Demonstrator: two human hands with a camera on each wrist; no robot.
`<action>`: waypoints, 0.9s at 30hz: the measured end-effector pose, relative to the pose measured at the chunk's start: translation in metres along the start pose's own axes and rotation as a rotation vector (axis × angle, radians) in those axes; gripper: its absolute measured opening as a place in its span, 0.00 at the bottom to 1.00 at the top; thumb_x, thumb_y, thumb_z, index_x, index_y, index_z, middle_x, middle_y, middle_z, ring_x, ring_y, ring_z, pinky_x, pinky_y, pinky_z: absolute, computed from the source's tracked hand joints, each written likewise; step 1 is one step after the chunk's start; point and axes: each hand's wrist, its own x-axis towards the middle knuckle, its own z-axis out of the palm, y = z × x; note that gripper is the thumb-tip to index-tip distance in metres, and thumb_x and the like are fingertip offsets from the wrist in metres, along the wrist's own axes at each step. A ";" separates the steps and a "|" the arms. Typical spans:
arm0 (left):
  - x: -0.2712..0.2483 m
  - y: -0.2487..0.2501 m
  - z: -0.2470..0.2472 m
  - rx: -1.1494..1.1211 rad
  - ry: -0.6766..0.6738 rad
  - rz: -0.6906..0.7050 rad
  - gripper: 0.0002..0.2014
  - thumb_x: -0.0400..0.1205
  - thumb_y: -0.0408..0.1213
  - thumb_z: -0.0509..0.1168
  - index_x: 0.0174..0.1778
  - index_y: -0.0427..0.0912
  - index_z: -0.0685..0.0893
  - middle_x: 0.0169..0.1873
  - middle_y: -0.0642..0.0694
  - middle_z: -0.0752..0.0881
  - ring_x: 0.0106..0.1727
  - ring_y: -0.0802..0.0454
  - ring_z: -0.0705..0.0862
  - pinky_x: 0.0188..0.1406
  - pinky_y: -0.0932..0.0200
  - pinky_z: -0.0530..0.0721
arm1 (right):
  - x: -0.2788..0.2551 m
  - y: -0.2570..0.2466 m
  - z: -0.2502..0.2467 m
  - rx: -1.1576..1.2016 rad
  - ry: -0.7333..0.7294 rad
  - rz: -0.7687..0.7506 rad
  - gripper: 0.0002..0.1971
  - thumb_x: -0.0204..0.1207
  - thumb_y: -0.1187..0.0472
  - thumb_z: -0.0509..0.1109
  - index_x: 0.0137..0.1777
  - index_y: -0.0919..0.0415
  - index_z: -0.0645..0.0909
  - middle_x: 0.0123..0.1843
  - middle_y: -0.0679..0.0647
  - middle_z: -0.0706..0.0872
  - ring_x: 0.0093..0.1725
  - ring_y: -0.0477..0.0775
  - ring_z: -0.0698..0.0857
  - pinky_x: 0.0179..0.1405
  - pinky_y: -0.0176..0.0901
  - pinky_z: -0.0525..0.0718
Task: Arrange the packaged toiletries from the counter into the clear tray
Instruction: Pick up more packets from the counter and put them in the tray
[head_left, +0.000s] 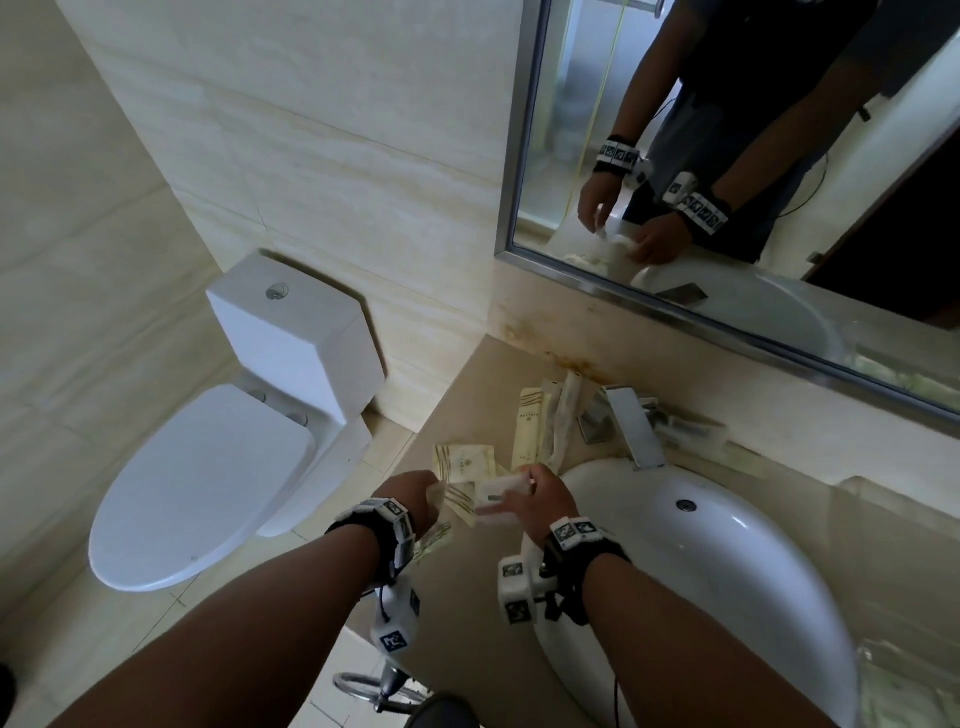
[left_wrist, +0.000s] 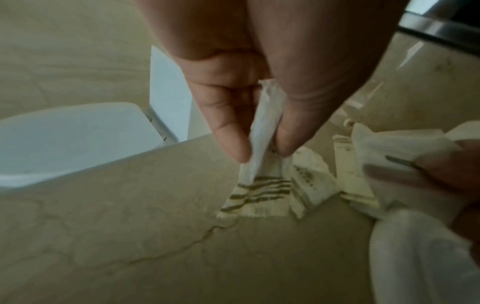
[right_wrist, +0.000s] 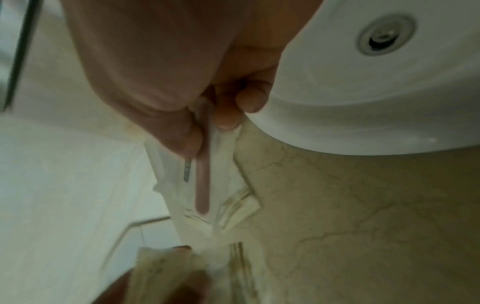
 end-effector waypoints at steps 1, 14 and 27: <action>-0.001 0.007 -0.003 -0.054 0.001 -0.010 0.12 0.81 0.41 0.61 0.58 0.43 0.83 0.56 0.43 0.87 0.56 0.42 0.86 0.53 0.55 0.84 | -0.002 -0.004 -0.005 0.115 -0.014 0.016 0.15 0.71 0.60 0.72 0.57 0.51 0.78 0.48 0.54 0.86 0.37 0.54 0.84 0.33 0.46 0.85; -0.020 0.080 -0.010 -0.805 -0.044 -0.040 0.05 0.85 0.31 0.58 0.46 0.38 0.80 0.52 0.35 0.80 0.50 0.37 0.85 0.41 0.38 0.91 | -0.017 0.006 -0.043 0.112 -0.039 0.110 0.23 0.70 0.39 0.73 0.52 0.60 0.86 0.43 0.56 0.88 0.38 0.56 0.85 0.38 0.44 0.81; -0.045 0.120 -0.002 -0.957 -0.095 -0.118 0.12 0.84 0.36 0.57 0.56 0.36 0.82 0.50 0.30 0.87 0.49 0.33 0.88 0.45 0.32 0.89 | -0.044 0.015 -0.071 0.257 -0.005 0.019 0.18 0.75 0.43 0.72 0.33 0.56 0.80 0.24 0.52 0.81 0.24 0.51 0.77 0.28 0.40 0.75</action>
